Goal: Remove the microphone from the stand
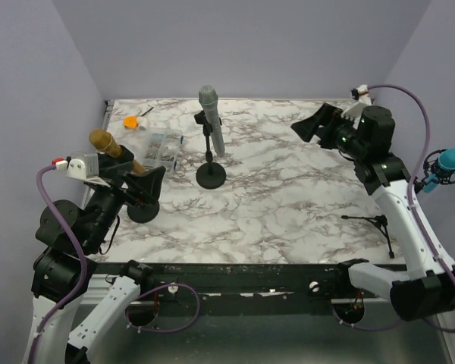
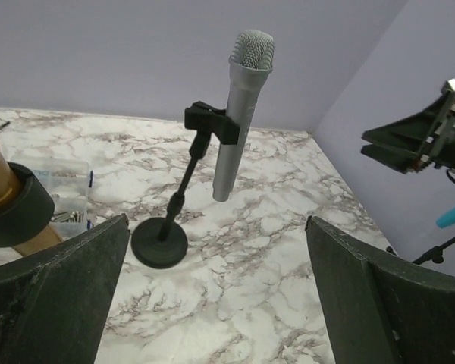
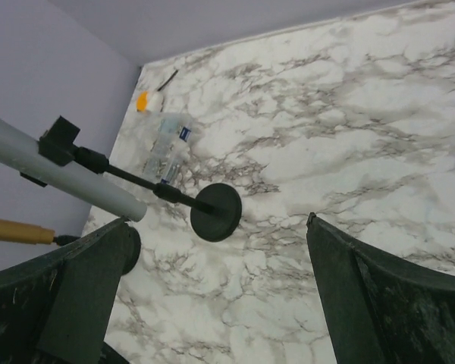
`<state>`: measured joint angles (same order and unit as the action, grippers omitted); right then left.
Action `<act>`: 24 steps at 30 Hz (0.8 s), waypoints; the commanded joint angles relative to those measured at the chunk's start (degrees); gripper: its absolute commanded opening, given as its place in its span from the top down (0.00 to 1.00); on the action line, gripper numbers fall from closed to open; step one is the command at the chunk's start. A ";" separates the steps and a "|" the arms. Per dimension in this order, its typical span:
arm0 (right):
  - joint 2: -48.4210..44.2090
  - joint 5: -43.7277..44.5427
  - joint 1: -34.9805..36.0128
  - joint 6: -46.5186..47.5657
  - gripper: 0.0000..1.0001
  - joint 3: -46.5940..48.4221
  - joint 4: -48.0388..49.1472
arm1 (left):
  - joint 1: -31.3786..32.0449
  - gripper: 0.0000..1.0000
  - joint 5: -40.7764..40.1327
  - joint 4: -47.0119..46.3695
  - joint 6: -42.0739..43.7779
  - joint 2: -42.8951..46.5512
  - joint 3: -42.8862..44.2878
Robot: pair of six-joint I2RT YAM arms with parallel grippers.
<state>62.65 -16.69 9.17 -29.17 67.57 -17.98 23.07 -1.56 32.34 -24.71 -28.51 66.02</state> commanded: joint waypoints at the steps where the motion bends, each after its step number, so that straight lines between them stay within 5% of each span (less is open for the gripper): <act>1: 6.94 -4.01 8.55 1.45 0.00 4.71 4.20 | 0.23 0.01 4.13 0.87 -4.55 2.08 -3.18; 9: 20.72 15.60 29.36 3.54 0.00 17.84 3.19 | 0.23 0.02 7.06 1.50 -9.32 3.28 -5.15; 19: 34.12 62.23 48.75 7.52 0.05 33.45 3.63 | 0.22 0.01 6.21 4.31 -10.80 5.82 -5.37; 24: 40.29 77.97 54.05 14.92 0.08 38.99 7.35 | 0.24 0.01 5.44 5.00 -10.89 7.06 -5.63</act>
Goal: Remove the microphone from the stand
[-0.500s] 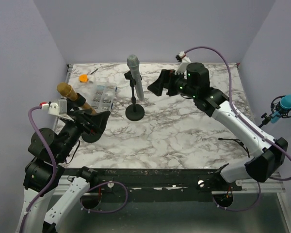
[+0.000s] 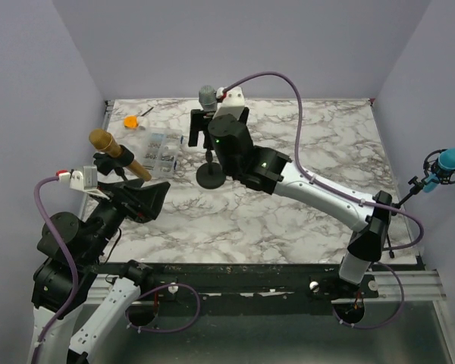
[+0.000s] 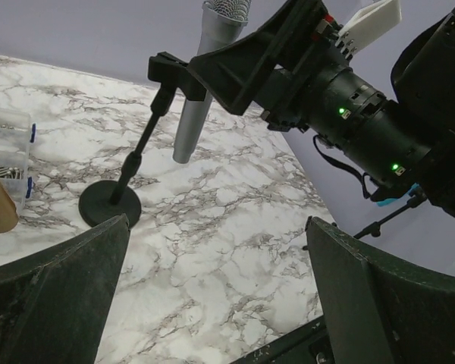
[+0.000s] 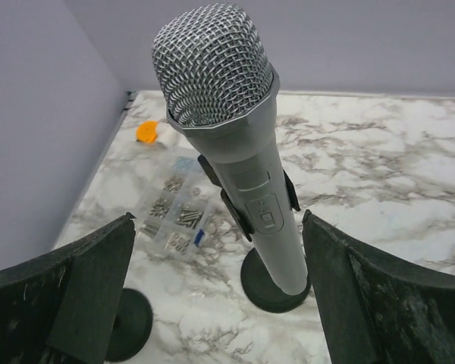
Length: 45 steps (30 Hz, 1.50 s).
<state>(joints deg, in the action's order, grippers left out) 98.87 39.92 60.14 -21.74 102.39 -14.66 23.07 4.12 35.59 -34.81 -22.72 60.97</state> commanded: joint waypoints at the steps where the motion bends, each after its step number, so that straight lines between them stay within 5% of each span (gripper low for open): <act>1: 5.48 24.65 4.02 10.38 0.09 4.81 6.42 | 0.22 0.02 -0.39 1.84 -0.79 1.44 -0.69; 6: 11.27 33.76 5.20 27.59 0.10 7.49 20.53 | 0.22 0.01 -0.61 2.28 -0.88 1.80 -0.86; 14: 18.82 36.84 5.18 55.75 0.18 10.15 49.43 | 0.22 0.01 -0.97 3.29 -0.96 2.67 -0.96; 18: 21.99 36.17 4.55 54.69 0.28 14.80 45.65 | 0.22 0.01 -1.18 3.91 -0.96 3.13 -1.12; 24: 22.17 31.66 3.55 38.34 0.56 20.18 23.65 | 0.24 0.01 -1.13 4.55 -0.85 3.45 -1.12; 29: 19.67 25.63 2.42 31.14 0.73 19.56 15.04 | 0.22 0.02 -0.78 4.42 -1.04 3.00 -1.46; 33: 15.41 16.13 1.02 27.13 0.86 15.91 8.53 | 0.22 0.01 0.11 3.89 -1.39 2.20 -1.47; 37: 7.72 -2.51 -1.09 25.88 0.99 7.74 6.45 | 0.22 0.01 1.79 2.68 -1.25 1.40 -1.64; 41: 0.22 -26.00 -5.04 26.04 0.99 -0.52 4.89 | 0.22 0.01 5.81 -0.04 -0.03 0.21 -2.42; 45: -5.52 -39.17 -6.62 28.82 0.99 -7.02 3.79 | 0.22 0.01 9.66 -2.29 1.76 -1.58 -2.53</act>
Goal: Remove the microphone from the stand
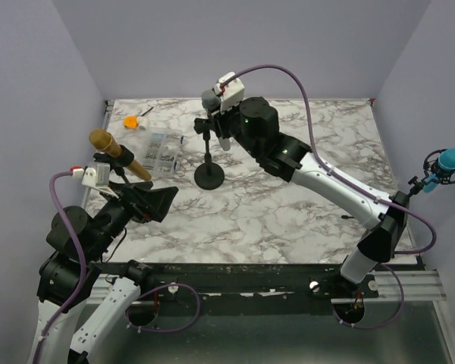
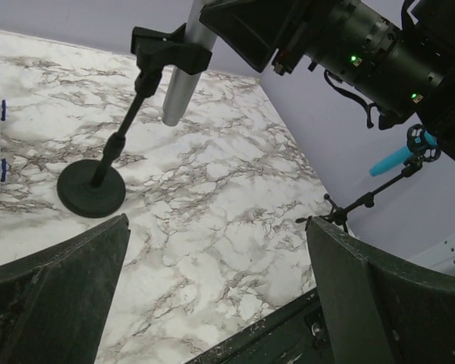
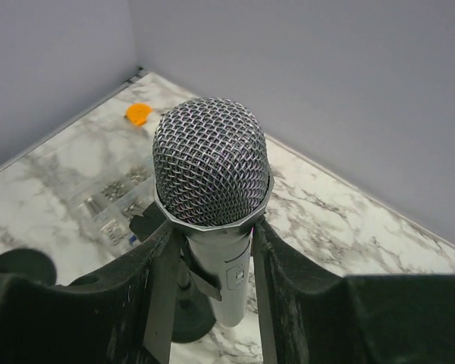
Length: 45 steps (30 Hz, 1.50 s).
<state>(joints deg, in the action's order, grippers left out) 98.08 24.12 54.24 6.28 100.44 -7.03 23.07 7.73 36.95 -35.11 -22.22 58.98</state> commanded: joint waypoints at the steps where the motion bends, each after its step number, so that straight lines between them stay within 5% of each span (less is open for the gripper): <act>1: -6.04 -26.21 -1.14 0.87 0.99 -6.14 -4.02 | 0.22 0.01 6.86 -4.25 2.51 -2.62 -0.53; 9: -10.53 -35.75 -3.70 -0.12 0.99 -9.37 -4.32 | 0.22 0.01 10.59 -6.96 3.57 -6.46 0.26; 19: -7.04 -27.14 -3.88 -2.09 0.99 -5.77 -0.70 | 0.22 0.01 9.29 -7.13 3.71 -8.01 0.76; 25: -6.44 -16.30 -3.87 -5.61 0.43 -6.19 0.45 | 0.22 0.01 8.07 -5.21 4.91 -7.31 1.16; 29: -4.81 -6.56 -3.87 -11.29 0.24 -4.62 -2.23 | 0.22 0.01 6.88 -4.85 5.33 -6.62 0.16; 32: -2.95 -8.78 -3.88 -12.67 0.07 -3.59 -2.21 | 0.22 0.01 7.27 -5.59 5.08 -6.74 -0.77; 39: -0.60 -14.73 -2.21 -10.29 0.00 -2.53 -0.31 | 0.22 0.02 7.70 -5.02 5.05 -6.38 -0.61; 45: 2.61 -4.11 -2.18 -12.38 0.02 1.78 -1.26 | 0.22 0.01 6.70 -4.28 5.47 -5.89 -0.80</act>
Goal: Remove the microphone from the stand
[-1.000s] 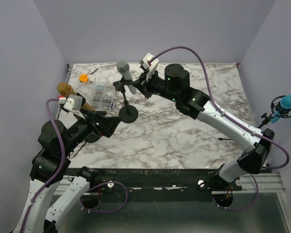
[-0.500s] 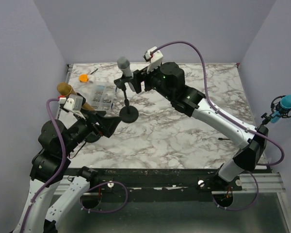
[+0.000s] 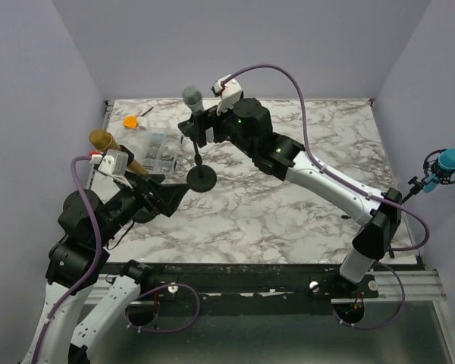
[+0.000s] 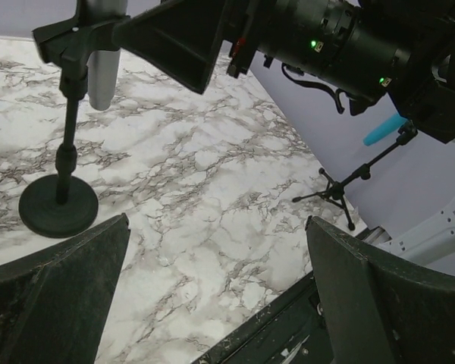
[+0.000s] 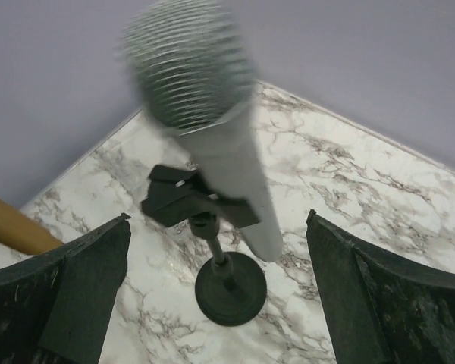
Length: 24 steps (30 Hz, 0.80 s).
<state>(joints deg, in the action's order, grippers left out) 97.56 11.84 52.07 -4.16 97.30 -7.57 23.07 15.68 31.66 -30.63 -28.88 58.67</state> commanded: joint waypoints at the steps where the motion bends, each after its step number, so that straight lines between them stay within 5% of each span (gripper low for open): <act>1: 4.34 10.05 -0.02 -2.78 0.03 7.04 -2.98 | 0.22 0.01 -1.40 1.18 1.01 0.81 -0.50; 11: 8.26 10.18 0.05 -4.13 0.07 13.80 -4.39 | 0.22 0.01 -2.84 2.53 1.20 1.31 -0.58; 24: 16.87 17.63 2.86 -0.02 0.25 24.09 -5.57 | 0.22 0.01 -4.21 4.58 1.36 2.85 -0.40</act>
<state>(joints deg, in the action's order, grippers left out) 112.73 25.67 54.19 -5.58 119.46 -12.38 23.07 13.30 34.15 -29.98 -27.16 58.63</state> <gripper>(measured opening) 0.776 0.980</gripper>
